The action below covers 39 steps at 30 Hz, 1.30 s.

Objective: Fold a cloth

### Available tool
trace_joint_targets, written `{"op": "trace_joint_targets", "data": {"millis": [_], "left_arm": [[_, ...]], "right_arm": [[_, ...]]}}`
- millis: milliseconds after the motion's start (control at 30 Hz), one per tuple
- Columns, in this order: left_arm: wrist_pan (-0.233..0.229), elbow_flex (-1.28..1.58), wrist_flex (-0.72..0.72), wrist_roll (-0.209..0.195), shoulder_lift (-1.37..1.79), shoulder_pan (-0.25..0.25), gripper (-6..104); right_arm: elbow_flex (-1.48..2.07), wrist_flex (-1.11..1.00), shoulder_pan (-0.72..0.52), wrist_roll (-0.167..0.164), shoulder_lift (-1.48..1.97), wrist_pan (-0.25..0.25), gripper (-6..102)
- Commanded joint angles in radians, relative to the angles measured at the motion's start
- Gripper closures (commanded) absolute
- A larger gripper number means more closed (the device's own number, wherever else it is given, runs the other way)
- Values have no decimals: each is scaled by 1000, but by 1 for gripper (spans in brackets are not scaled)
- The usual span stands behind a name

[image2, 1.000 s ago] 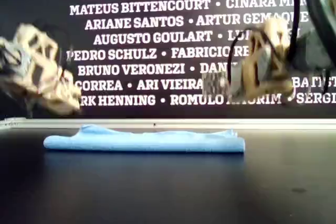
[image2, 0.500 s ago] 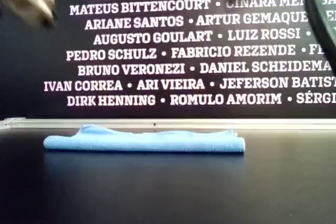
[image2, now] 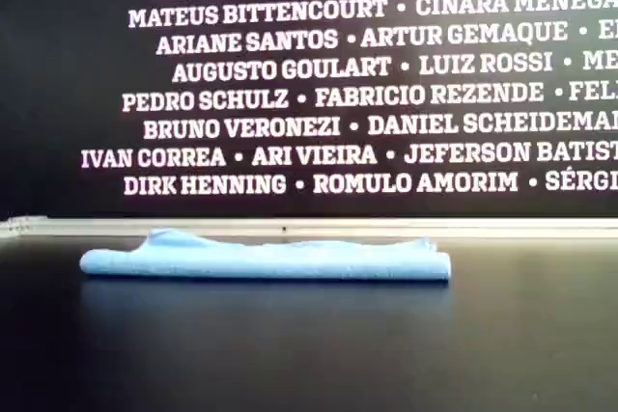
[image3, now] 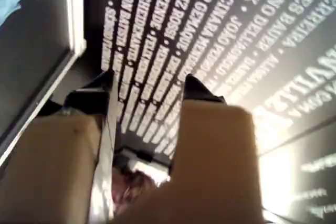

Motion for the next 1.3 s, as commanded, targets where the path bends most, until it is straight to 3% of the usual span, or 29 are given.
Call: {"op": "trace_joint_targets", "data": {"millis": [0,167,267,467,567,667,800,900,1000,1267], "left_arm": [[-3,132,3,9,189,8,53],[11,405,-23,9,376,11,53],[-2,525,-60,11,380,15,53],[-3,739,-420,15,379,20,53],[-3,888,-566,57,380,12,53],[-3,1014,-670,138,380,18,53],[-3,1166,-782,256,385,20,53],[-3,1250,-867,311,394,20,53],[-3,1335,-916,334,399,20,53],[-3,1382,-917,319,396,20,54]], "right_arm": [[227,0,-5,8,275,-5,45],[765,-29,-21,-6,597,3,45],[1111,-152,-28,-14,657,9,45],[1776,-775,-40,-14,687,98,45],[2039,-1068,-37,-14,687,129,45],[2232,-1273,-40,-14,669,132,45],[2425,-1416,-29,-14,655,121,45],[2508,-1463,-38,-14,657,130,45],[2549,-1463,-37,-14,657,130,45],[2674,-1463,-37,-14,658,130,45]]}}
